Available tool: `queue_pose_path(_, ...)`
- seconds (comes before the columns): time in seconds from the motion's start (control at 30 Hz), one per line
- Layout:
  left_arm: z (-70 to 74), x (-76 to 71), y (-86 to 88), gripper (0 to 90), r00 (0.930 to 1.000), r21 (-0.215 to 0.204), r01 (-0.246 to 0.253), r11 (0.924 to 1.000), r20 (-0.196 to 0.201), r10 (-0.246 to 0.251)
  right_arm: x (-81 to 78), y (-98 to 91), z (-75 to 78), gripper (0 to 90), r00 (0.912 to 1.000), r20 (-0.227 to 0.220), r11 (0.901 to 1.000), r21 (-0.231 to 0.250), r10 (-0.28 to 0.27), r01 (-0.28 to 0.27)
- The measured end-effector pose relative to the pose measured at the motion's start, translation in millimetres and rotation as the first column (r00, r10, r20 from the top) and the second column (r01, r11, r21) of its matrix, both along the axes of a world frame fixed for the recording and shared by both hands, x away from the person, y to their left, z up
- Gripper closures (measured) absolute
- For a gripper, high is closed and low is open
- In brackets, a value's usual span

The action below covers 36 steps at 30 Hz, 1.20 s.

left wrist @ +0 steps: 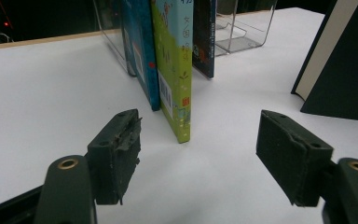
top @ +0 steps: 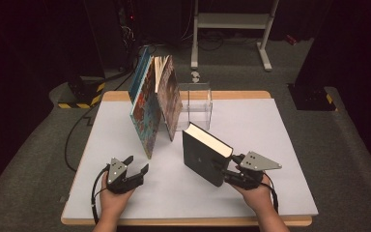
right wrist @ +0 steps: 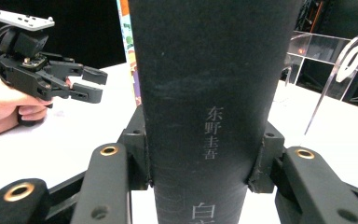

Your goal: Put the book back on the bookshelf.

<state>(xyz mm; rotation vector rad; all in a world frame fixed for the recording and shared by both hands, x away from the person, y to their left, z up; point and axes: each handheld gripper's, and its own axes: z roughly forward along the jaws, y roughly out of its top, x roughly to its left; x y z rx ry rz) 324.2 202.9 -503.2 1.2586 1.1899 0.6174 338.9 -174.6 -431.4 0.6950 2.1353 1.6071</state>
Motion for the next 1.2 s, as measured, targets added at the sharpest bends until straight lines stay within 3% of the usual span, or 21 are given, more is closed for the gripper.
queue_pose_path(0.23, 0.3, -0.1, 2.7, 30.4, 1.0, -0.005, -0.006, 1.0, 0.002, 0.006, -3.4, 4.7, -0.5, 54.1, 0.9983, 0.014, 0.9982, 0.02, -0.057, 0.057)
queue_pose_path(0.3, 0.5, -0.3, 3.4, 30.4, 1.0, -0.011, -0.008, 0.9999, 0.003, 0.009, -4.4, 6.4, 0.6, 54.2, 0.9956, 0.036, 0.9963, 0.007, -0.086, 0.086)
queue_pose_path(0.5, 0.3, -0.2, 4.5, 30.4, 1.0, -0.008, -0.008, 0.9999, 0.004, 0.009, 1.7, -4.6, 4.1, 54.3, 0.9775, 0.041, 0.9782, 0.029, -0.207, 0.206)
queue_pose_path(0.77, 0.8, -0.1, 4.4, 30.5, 1.0, -0.008, -0.006, 0.9999, 0.005, 0.006, 6.9, -27.2, 6.9, 54.3, 0.9489, 0.049, 0.9497, 0.049, -0.312, 0.309)
queue_pose_path(0.93, 1.2, 0.3, 4.2, 30.5, 0.9999, -0.012, -0.007, 0.9999, 0.007, 0.007, 8.6, -33.7, 3.6, 54.2, 0.9399, 0.046, 0.9405, 0.05, -0.338, 0.336)
queue_pose_path(1.2, 3.0, -1.7, 4.3, 30.5, 1.0, -0.018, -0.005, 0.9998, 0.008, 0.005, 0.3, -32.9, -1.4, 52.4, 0.9387, 0.041, 0.9392, 0.043, -0.342, 0.341)
